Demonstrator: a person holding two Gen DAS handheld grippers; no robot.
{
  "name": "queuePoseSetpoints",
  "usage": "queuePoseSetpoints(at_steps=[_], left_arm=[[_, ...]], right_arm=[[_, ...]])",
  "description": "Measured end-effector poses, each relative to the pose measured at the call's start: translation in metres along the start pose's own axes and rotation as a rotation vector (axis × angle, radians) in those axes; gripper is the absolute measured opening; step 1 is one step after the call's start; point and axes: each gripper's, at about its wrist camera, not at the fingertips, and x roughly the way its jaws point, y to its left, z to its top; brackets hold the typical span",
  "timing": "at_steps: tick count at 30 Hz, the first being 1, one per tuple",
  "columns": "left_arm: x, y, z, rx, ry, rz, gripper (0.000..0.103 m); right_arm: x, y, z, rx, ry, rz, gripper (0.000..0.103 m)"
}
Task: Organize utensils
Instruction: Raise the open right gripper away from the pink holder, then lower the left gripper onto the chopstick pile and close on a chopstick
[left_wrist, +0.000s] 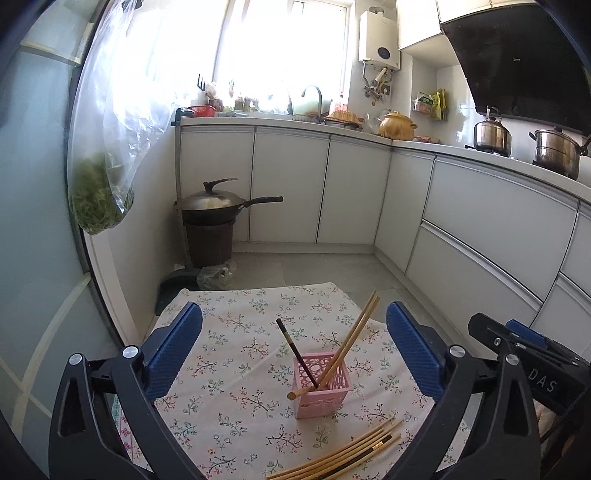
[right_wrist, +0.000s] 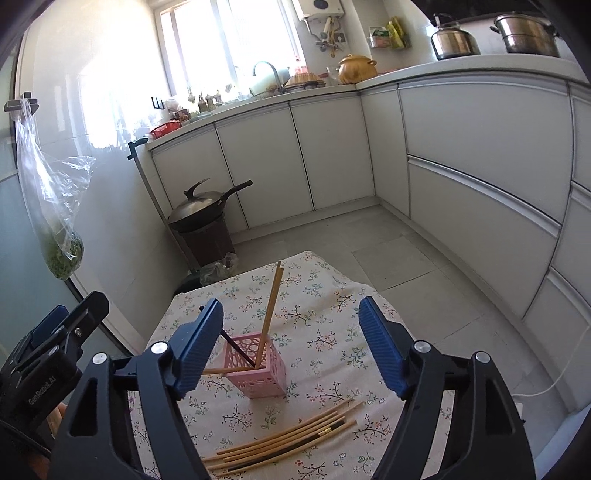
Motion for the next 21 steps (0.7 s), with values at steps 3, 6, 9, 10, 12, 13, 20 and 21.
queuePoseSetpoints(at_steps=[3, 6, 9, 10, 12, 13, 20, 21], left_arm=[[0.000, 0.000, -0.006, 0.006, 0.031, -0.006, 0.096], [-0.001, -0.001, -0.016, 0.029, 0.068, -0.021, 0.096], [0.003, -0.006, -0.030, 0.087, 0.139, -0.077, 0.096], [0.006, -0.008, -0.035, 0.106, 0.169, -0.108, 0.096], [0.012, -0.015, -0.046, 0.130, 0.237, -0.177, 0.096], [0.018, -0.021, -0.053, 0.142, 0.284, -0.232, 0.096], [0.060, -0.091, -0.132, 0.369, 0.599, -0.636, 0.096], [0.069, -0.101, -0.146, 0.410, 0.638, -0.677, 0.096]], right_arm=[[-0.005, -0.011, -0.007, 0.041, 0.018, 0.023, 0.086], [-0.019, -0.028, -0.019, 0.079, 0.029, 0.054, 0.096], [-0.036, -0.053, -0.031, 0.129, 0.027, 0.037, 0.096], [-0.041, -0.063, -0.033, 0.153, 0.029, 0.030, 0.096], [-0.052, -0.087, -0.037, 0.222, 0.033, 0.025, 0.096], [-0.056, -0.097, -0.038, 0.255, 0.033, 0.026, 0.096], [-0.083, -0.150, -0.032, 0.443, -0.033, 0.020, 0.096], [-0.083, -0.154, -0.032, 0.456, -0.030, 0.025, 0.096]])
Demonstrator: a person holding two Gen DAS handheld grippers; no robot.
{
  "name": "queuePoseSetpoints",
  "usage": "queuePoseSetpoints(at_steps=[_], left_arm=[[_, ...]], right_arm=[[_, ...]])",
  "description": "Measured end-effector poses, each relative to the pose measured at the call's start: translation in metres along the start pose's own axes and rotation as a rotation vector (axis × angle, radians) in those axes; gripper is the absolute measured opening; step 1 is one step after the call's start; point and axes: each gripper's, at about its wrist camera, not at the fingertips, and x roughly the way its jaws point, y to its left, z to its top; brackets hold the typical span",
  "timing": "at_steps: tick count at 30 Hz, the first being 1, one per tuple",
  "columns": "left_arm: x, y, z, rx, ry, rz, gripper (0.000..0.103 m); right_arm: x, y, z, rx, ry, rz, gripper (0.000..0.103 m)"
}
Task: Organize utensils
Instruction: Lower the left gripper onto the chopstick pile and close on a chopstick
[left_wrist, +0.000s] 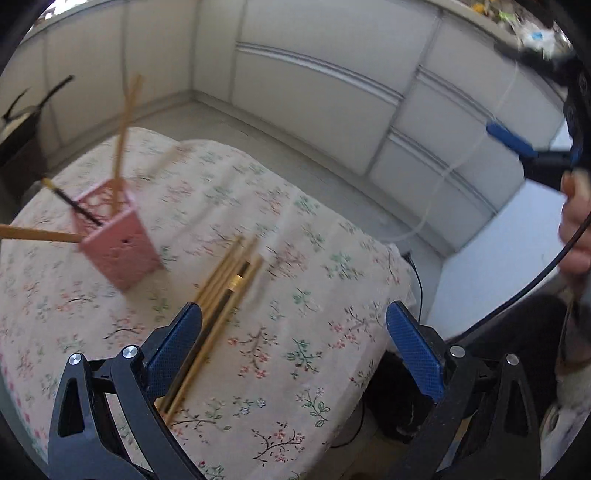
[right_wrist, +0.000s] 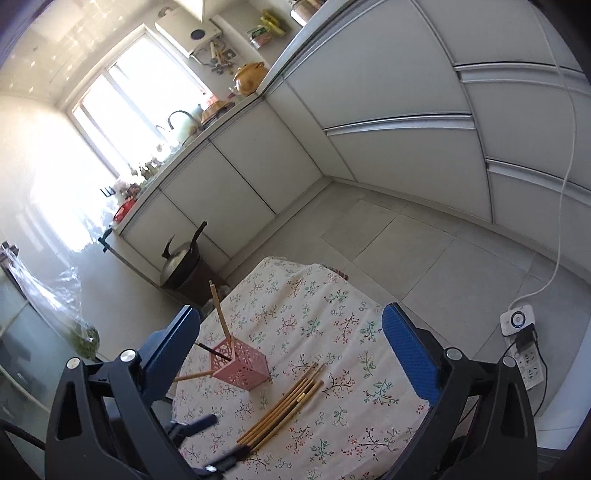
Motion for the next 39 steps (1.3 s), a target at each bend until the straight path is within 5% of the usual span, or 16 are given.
queuePoseSetpoints(at_steps=[7, 21, 27, 32, 34, 36, 39], left_arm=[[0.073, 0.019, 0.024, -0.001, 0.132, -0.197, 0.095], [0.155, 0.024, 0.051, 0.095, 0.240, -0.037, 0.092], [0.151, 0.029, 0.055, 0.078, 0.244, -0.065, 0.088], [0.155, 0.035, 0.052, 0.084, 0.283, 0.015, 0.055], [0.150, 0.041, 0.050, 0.072, 0.290, 0.052, 0.034], [0.145, 0.044, 0.044, 0.090, 0.307, 0.098, 0.032], [0.141, 0.035, 0.031, 0.143, 0.339, 0.118, 0.051]], right_arm=[[0.017, -0.015, 0.001, 0.054, 0.124, 0.031, 0.096], [0.018, -0.051, 0.016, 0.216, 0.172, 0.069, 0.096], [0.025, -0.049, 0.012, 0.221, 0.213, 0.074, 0.096], [0.026, -0.046, 0.010, 0.207, 0.222, 0.060, 0.096], [0.029, -0.047, 0.010, 0.202, 0.233, 0.055, 0.096], [0.032, -0.046, 0.009, 0.200, 0.249, 0.051, 0.096], [0.038, -0.044, 0.006, 0.191, 0.283, 0.057, 0.096]])
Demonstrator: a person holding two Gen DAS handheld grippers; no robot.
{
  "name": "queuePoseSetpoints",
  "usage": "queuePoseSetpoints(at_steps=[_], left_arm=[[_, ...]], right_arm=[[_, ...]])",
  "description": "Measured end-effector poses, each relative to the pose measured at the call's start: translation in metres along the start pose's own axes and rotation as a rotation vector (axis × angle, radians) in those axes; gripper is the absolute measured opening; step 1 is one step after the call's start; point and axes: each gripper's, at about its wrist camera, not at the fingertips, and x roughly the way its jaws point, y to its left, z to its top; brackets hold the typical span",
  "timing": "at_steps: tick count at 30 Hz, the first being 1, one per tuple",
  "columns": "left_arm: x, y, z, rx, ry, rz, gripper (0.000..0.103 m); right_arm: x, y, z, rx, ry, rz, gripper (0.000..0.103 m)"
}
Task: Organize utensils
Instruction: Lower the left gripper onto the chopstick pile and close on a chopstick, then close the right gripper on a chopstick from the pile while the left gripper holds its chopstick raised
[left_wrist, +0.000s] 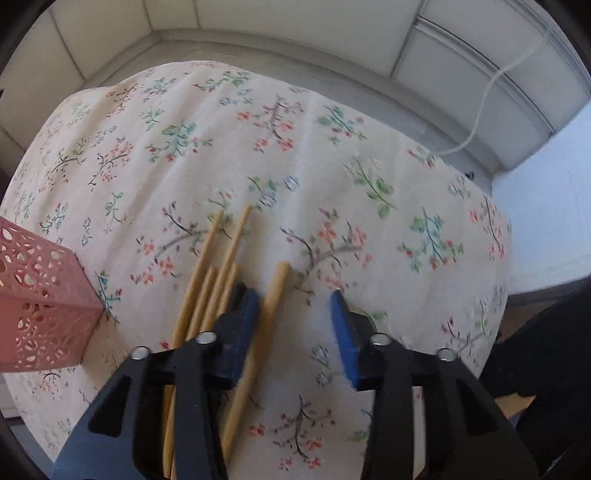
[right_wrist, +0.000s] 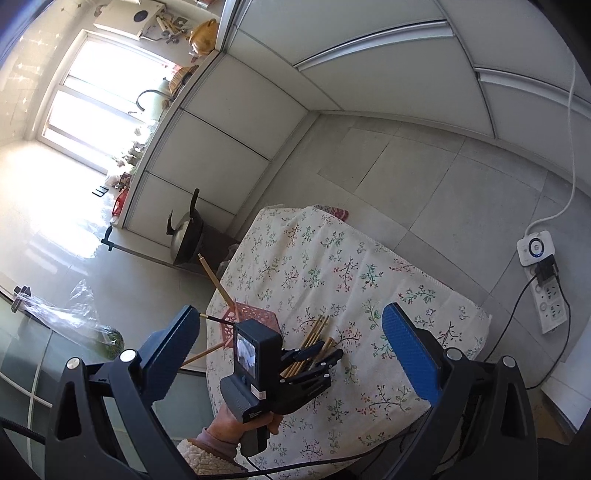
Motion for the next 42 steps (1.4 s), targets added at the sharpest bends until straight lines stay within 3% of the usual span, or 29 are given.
queuePoseSetpoints(at_steps=[2, 8, 11, 12, 13, 18, 21, 24, 26, 27, 31, 37, 42], left_arm=[[0.001, -0.009, -0.004, 0.037, -0.008, 0.049, 0.052], [0.005, -0.007, 0.010, -0.015, 0.008, 0.088, 0.049], [0.004, -0.009, 0.017, -0.017, 0.022, 0.107, 0.025], [0.003, -0.009, 0.016, -0.025, 0.026, 0.119, 0.013], [0.004, -0.007, 0.015, -0.041, 0.025, 0.124, 0.008], [-0.022, 0.005, -0.023, -0.137, -0.026, 0.165, 0.006], [-0.067, 0.011, -0.059, -0.228, -0.105, 0.157, 0.006], [-0.128, 0.015, -0.094, -0.314, -0.244, 0.144, 0.006], [-0.165, 0.015, -0.124, -0.376, -0.345, 0.138, 0.006], [-0.178, 0.015, -0.137, -0.404, -0.383, 0.143, 0.006], [-0.221, 0.025, -0.191, -0.530, -0.545, 0.162, 0.006], [-0.279, 0.047, -0.233, -0.630, -0.794, 0.195, 0.006], [-0.306, 0.049, -0.253, -0.655, -0.937, 0.179, 0.006]], right_arm=[[0.005, 0.001, -0.001, -0.010, 0.016, -0.014, 0.096], [0.018, -0.004, -0.005, 0.004, 0.030, -0.060, 0.096], [0.024, -0.013, -0.005, 0.035, 0.051, -0.068, 0.096], [0.026, -0.015, -0.004, 0.049, 0.058, -0.069, 0.096], [0.029, -0.018, -0.004, 0.063, 0.066, -0.069, 0.096], [0.054, -0.023, -0.011, 0.094, 0.135, -0.087, 0.096], [0.089, -0.026, -0.025, 0.130, 0.216, -0.117, 0.096], [0.139, -0.028, -0.047, 0.208, 0.329, -0.147, 0.095], [0.166, -0.025, -0.061, 0.231, 0.375, -0.177, 0.087], [0.177, -0.023, -0.066, 0.224, 0.385, -0.202, 0.076], [0.213, -0.017, -0.082, 0.207, 0.396, -0.299, 0.044], [0.246, -0.014, -0.095, 0.250, 0.354, -0.401, 0.033], [0.260, 0.001, -0.095, 0.192, 0.309, -0.507, 0.032]])
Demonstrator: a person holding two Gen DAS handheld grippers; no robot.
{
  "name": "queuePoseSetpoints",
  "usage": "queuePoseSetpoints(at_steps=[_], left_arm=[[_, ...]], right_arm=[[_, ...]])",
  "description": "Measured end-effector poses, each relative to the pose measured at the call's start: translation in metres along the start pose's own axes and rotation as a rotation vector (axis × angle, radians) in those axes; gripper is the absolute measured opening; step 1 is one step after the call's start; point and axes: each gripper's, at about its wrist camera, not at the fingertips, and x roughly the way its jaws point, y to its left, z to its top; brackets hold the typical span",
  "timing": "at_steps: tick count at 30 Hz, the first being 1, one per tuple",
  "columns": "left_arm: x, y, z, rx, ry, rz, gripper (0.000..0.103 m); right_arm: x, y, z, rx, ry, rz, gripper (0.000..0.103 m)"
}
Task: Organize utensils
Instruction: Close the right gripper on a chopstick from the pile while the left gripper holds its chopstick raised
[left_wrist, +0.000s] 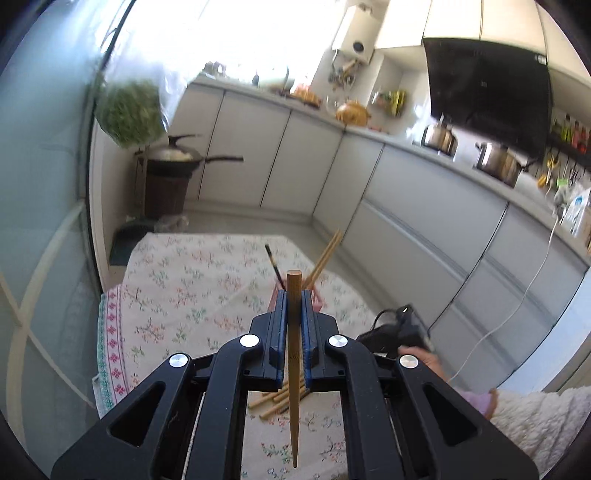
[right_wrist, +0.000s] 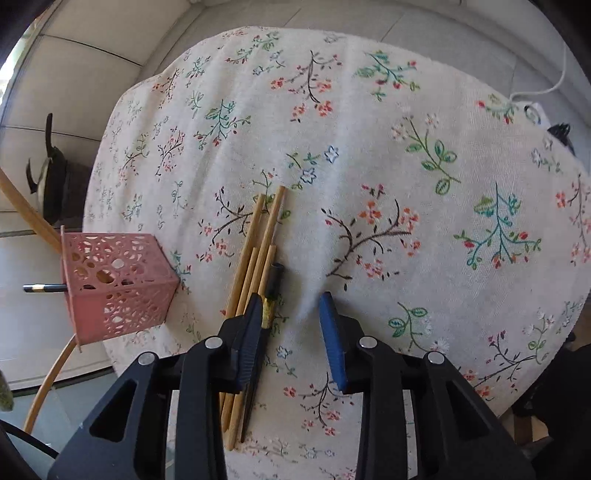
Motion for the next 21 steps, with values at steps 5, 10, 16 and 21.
queuePoseSetpoints(at_steps=[5, 10, 16, 21], left_arm=[[-0.020, 0.003, 0.006, -0.027, -0.061, -0.034, 0.006], [-0.033, 0.008, 0.007, -0.043, -0.099, -0.035, 0.006], [-0.037, 0.012, 0.008, -0.062, -0.116, -0.042, 0.006], [-0.036, 0.013, 0.008, -0.065, -0.116, -0.042, 0.006]], right_arm=[[0.004, 0.020, -0.002, -0.056, -0.037, -0.112, 0.032], [0.006, 0.026, -0.009, -0.114, -0.042, -0.147, 0.027], [-0.001, 0.004, -0.017, -0.074, 0.036, -0.099, 0.025], [0.002, 0.006, -0.024, -0.061, 0.033, -0.104, 0.037]])
